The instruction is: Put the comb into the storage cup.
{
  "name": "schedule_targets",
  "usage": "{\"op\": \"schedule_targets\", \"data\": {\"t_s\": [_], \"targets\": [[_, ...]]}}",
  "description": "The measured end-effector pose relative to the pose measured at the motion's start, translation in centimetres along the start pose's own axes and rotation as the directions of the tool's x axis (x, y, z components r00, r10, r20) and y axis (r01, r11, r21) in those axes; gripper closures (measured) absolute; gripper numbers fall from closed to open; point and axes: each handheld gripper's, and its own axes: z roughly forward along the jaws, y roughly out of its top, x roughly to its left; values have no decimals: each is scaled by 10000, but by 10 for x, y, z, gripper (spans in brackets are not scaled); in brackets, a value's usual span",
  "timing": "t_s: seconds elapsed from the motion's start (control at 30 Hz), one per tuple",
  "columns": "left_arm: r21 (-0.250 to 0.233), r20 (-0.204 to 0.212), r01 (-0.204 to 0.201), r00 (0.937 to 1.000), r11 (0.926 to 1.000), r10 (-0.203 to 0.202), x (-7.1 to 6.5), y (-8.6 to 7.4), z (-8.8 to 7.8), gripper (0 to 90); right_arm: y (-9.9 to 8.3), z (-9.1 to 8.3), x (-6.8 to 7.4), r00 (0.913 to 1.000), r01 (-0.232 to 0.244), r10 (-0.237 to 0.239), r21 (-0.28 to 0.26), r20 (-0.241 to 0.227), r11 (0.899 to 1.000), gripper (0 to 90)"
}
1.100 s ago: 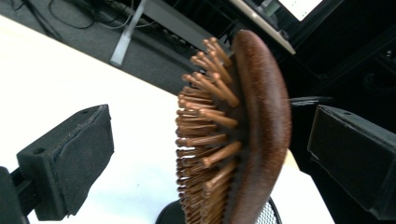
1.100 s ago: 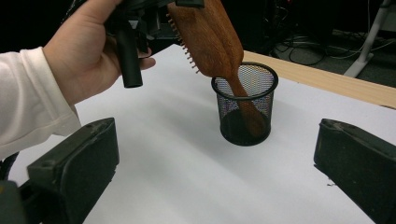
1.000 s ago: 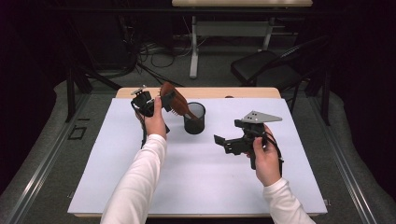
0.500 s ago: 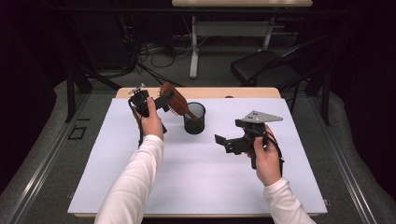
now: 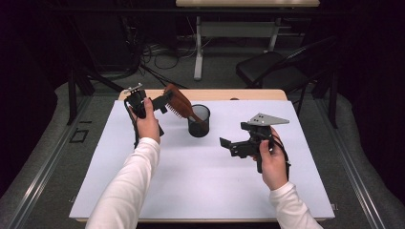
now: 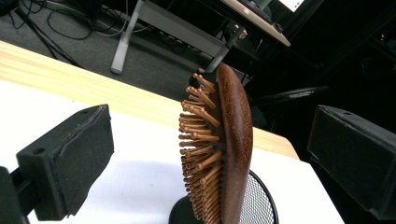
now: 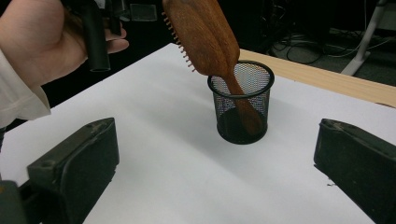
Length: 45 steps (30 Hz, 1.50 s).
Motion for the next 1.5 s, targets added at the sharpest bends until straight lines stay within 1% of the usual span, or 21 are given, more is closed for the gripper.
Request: {"op": "schedule_targets", "data": {"t_s": [0.03,0.1,0.2,0.27,0.37,0.47,0.57,0.6,0.67,0.73,0.87,0.93,1.07,1.13,1.3,1.4,1.5], "targets": [[-2,-2,4,10000,10000,-4,0,1,-1,5,0,0,0,10000,-1,1,11,-10,10000,0],[97,-49,-121,9999,9999,121,2,3,-3,5,0,0,0,10000,-5,5,6,-9,10000,0],[82,-69,-146,9999,9999,147,2,5,-7,5,0,0,0,10000,-17,17,10,-19,10000,0],[161,-55,-274,9996,9995,275,3,7,-9,5,0,-1,0,10000,-24,24,16,-9,10000,0],[240,-140,-458,9988,9987,461,3,10,-12,5,0,-1,0,10000,-55,55,16,-7,10000,0],[430,-157,-676,9975,9968,683,4,12,-13,5,0,-1,0,10000,-67,67,14,-8,10000,0],[498,-177,-844,9962,9952,853,4,14,-15,5,0,-2,0,10000,-49,49,-14,7,10000,0],[609,-210,-961,9950,9935,975,4,15,-16,5,0,-2,0,10000,-57,57,-16,7,10000,0],[651,-217,-1078,9938,9920,1094,4,16,-17,5,0,-2,0,10000,-44,44,-4,15,10000,0],[721,-252,-1103,9933,9913,1124,4,18,-17,5,0,-2,0,10000,-56,56,1,12,10000,0],[685,-407,-1169,9920,9908,1199,4,19,-18,5,0,-2,-1,10000,-34,34,-21,31,10000,0],[709,-544,-1308,9894,9889,1348,5,20,-19,5,0,-2,-2,10000,-68,68,-46,39,10000,0],[738,-644,-1515,9856,9857,1563,5,21,-21,5,0,-2,-3,9999,-86,87,-19,75,10000,0],[731,-586,-1570,9851,9849,1614,5,21,-21,5,0,-3,-4,9999,-97,97,-41,84,9999,0],[856,-606,-1982,9772,9764,2037,4,23,-26,5,1,-3,-6,9998,-114,115,-75,133,9999,0],[894,-538,-2063,9759,9744,2116,4,24,-28,5,1,-4,-8,9997,-141,142,-64,198,9999,0],[941,-511,-2226,9723,9704,2280,3,24,-30,5,1,-4,-9,9996,-128,130,-52,266,9999,0]]}}
